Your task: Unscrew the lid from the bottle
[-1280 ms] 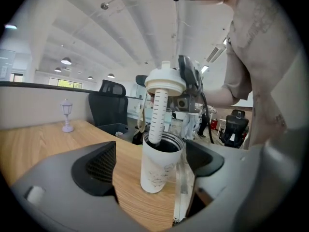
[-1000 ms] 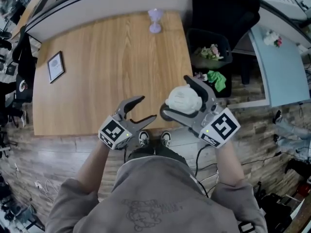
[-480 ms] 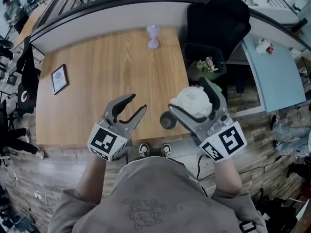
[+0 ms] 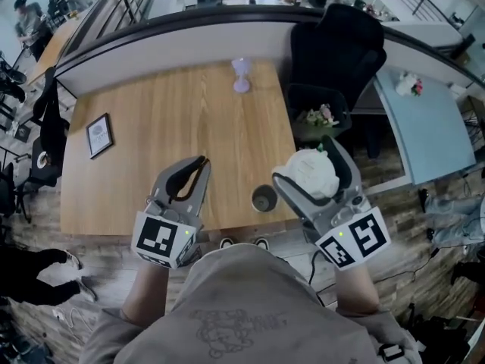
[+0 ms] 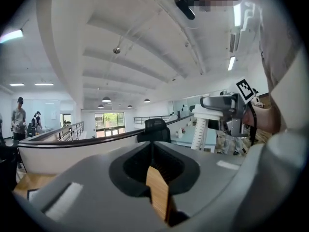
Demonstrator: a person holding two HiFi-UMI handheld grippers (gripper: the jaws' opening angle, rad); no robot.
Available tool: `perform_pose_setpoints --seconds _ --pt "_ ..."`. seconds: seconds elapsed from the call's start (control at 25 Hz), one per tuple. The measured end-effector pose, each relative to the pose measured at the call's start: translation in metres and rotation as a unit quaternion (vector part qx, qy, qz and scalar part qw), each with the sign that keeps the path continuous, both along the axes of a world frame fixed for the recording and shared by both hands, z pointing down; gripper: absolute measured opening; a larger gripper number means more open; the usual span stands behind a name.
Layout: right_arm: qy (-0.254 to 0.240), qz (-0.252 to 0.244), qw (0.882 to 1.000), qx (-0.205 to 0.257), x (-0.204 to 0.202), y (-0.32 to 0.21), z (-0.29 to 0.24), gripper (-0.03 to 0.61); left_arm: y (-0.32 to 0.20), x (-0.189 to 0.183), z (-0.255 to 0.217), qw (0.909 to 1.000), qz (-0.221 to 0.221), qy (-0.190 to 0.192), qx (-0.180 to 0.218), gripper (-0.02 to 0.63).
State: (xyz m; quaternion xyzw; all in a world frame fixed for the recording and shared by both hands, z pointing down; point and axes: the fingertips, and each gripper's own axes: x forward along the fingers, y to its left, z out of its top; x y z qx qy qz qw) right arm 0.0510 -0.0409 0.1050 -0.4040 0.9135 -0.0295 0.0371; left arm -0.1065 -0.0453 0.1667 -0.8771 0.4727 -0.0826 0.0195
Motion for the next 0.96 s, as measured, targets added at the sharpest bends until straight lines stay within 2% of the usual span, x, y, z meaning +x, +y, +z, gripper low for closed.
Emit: perform_pose_setpoints --seconds 0.08,0.44,0.96 --pt "-0.003 -0.004 1.0 -0.007 -0.001 0.003 0.001 0.488 0.002 -0.002 -0.003 1.0 -0.004 0.007 0.003 0.002" --pt "0.001 -0.008 1.0 -0.022 -0.004 0.016 0.007 0.488 0.017 -0.014 -0.004 0.9996 -0.027 -0.003 0.008 0.002" --pt "0.006 -0.005 1.0 -0.028 0.0 0.028 0.014 0.488 0.028 -0.015 -0.002 0.9995 -0.029 -0.007 0.003 0.002"
